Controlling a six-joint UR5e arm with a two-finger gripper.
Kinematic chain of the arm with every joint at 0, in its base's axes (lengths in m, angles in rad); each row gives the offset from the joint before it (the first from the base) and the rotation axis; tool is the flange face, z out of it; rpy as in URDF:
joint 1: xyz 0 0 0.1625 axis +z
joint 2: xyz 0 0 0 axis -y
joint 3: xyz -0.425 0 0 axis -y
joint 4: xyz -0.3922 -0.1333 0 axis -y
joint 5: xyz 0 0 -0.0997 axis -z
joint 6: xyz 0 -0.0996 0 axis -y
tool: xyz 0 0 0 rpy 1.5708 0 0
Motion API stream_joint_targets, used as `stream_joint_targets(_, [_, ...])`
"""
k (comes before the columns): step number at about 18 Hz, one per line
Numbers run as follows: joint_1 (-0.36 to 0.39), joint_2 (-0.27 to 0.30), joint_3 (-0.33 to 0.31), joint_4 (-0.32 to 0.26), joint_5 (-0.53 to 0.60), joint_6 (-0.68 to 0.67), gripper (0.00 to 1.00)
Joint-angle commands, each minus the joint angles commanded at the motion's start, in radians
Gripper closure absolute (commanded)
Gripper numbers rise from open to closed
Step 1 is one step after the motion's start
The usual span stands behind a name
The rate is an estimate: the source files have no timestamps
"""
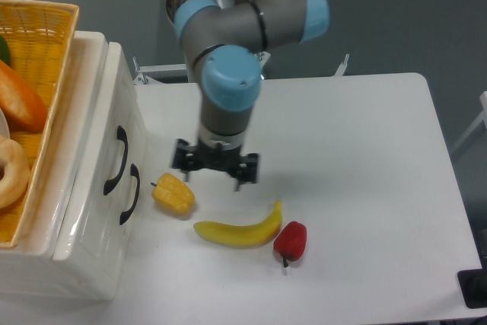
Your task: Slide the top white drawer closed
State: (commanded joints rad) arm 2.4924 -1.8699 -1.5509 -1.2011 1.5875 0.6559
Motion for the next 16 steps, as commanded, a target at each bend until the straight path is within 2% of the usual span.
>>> stream_joint_targets(3, [0.080,0.000,0.000,0.003,0.048,0.169,0.00])
stream_joint_targets(7, [0.169,-0.002,0.024,0.009,0.135,0.310,0.00])
stream_joint_targets(14, [0.356,0.002,0.032,0.008,0.126,0.582,0.00])
stream_joint_targets(16, [0.402,0.002,0.034,0.008,0.083,0.648,0.00])
